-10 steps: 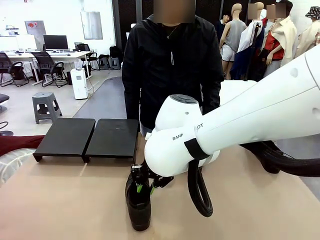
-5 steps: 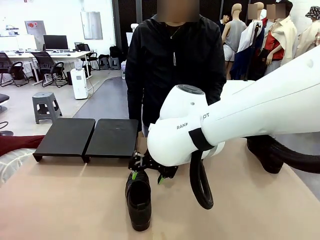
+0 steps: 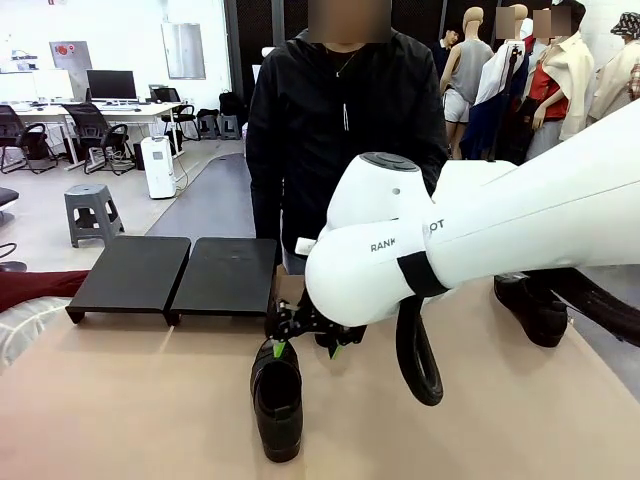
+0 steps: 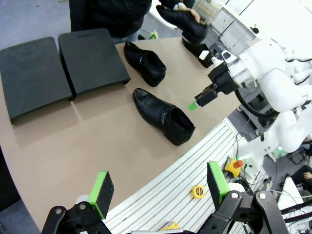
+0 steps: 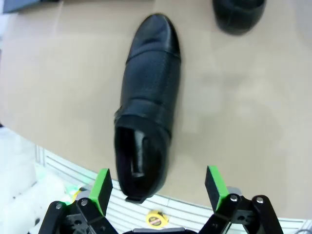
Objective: Organize the shoes by placing them on the stand.
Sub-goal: Pick up one Shoe and place it in the middle of the table.
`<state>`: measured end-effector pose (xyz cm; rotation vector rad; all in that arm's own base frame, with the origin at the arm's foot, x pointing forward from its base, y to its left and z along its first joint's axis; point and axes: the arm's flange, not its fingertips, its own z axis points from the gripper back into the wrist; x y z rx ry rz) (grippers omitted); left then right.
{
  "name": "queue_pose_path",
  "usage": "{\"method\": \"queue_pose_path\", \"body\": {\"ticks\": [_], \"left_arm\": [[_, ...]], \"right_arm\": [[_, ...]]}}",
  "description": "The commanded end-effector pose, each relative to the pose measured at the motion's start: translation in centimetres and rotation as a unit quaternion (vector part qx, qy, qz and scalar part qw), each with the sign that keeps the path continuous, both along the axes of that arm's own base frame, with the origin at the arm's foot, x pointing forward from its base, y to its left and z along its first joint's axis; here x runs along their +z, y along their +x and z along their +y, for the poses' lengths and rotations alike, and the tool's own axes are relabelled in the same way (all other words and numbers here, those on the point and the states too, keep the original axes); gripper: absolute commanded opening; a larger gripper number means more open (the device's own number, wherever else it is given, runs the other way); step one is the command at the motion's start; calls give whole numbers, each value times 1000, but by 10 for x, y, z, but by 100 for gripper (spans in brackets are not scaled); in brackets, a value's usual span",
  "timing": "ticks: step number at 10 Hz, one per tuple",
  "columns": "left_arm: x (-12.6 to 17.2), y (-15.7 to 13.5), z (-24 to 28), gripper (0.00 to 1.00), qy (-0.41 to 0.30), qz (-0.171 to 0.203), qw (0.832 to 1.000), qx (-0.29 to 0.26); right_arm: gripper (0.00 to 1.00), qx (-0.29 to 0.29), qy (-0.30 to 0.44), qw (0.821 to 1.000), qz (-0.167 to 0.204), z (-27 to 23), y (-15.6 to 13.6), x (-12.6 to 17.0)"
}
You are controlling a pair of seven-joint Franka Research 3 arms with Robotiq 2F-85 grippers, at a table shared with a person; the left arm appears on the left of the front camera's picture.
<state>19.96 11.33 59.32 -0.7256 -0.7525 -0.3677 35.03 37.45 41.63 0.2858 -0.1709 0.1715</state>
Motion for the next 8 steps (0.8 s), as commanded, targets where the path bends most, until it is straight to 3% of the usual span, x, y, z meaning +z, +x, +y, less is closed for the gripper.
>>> {"method": "queue_pose_path", "body": {"ticks": [1,3,5,6,7,8], "left_arm": [[-1,-1,0,100,-5,-8,1000,-9],[-1,-1,0,100,-5,-8,1000,-9],[-1,-1,0,100,-5,-8,1000,-9],[-1,-1,0,100,-5,-8,1000,-9],[-1,-1,0,100,-5,-8,1000,-9],[-1,-1,0,100,-5,-8,1000,-9]], "right_arm": [[100,38,4,999,7,20,-20,9],[100,97,-20,995,-4,51,-44,12],[100,88,-15,996,-17,38,-42,24],[100,73,-15,997,-11,8,-39,42],[100,78,-38,996,28,-44,-52,73],[100,61,-62,996,6,-101,-65,96]]}}
